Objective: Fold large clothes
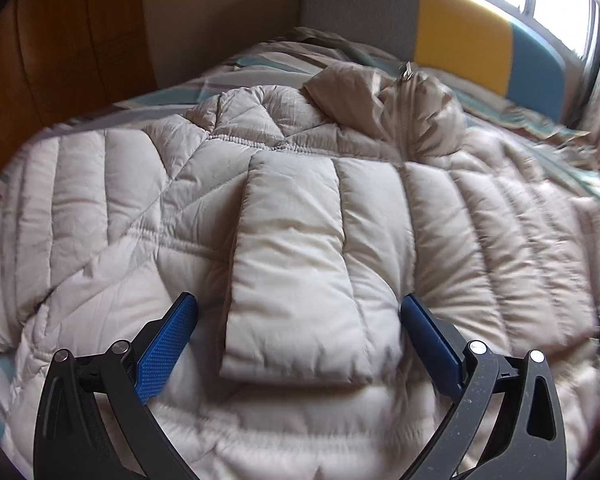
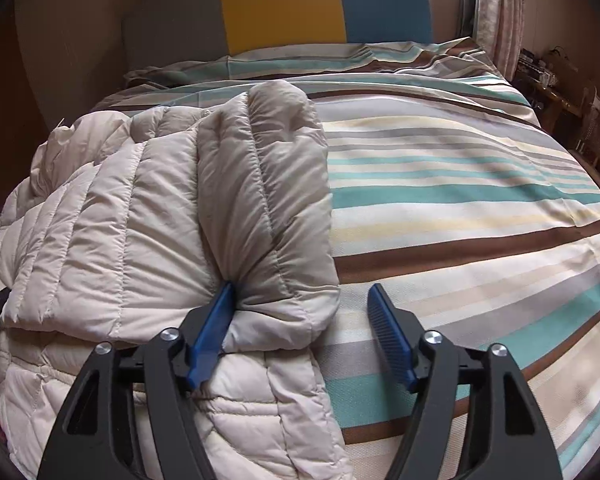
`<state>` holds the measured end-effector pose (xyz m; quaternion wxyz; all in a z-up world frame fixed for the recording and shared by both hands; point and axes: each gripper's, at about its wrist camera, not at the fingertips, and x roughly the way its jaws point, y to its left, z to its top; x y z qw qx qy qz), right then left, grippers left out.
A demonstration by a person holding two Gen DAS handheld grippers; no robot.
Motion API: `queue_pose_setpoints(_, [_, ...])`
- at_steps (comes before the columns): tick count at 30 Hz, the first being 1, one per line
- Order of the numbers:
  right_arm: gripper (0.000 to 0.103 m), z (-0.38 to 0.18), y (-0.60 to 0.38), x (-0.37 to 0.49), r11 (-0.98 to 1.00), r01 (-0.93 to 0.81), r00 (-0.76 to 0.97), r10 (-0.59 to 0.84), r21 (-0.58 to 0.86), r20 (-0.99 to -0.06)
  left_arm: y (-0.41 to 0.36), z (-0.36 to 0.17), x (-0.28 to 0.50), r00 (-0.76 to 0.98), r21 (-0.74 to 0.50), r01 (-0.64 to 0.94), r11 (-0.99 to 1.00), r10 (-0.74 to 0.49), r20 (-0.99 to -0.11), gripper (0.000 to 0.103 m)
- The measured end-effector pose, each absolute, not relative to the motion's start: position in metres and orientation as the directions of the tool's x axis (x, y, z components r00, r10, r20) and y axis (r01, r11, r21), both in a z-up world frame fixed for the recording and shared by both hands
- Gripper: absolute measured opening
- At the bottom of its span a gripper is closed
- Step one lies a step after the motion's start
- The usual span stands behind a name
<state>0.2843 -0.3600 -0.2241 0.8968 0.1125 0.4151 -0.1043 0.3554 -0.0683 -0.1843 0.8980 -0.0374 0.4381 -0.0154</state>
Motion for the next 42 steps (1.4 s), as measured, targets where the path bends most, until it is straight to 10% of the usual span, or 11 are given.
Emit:
queue_pose_setpoints(28, [0.079,-0.224,-0.362,0.284,0.95,0.298,0.632,-0.121,0.096,-0.766,0.294,-0.157,0.224,0.459,-0.1,-0.788,0.608,0.472,-0.752,0.1])
queue_pose_setpoints(37, [0.08,-0.224,-0.362,0.283,0.949,0.3,0.631,-0.126,0.091,-0.766,0.318,-0.194,0.235,0.404,-0.14,-0.833,0.535,0.415,-0.815,0.083])
queue_pose_setpoints(42, [0.08,-0.225,-0.362,0.284,0.949,0.302,0.63,-0.13,0.088,-0.766,0.309,-0.195,0.237,0.387,-0.106,-0.843,0.527,0.457,-0.801,0.054])
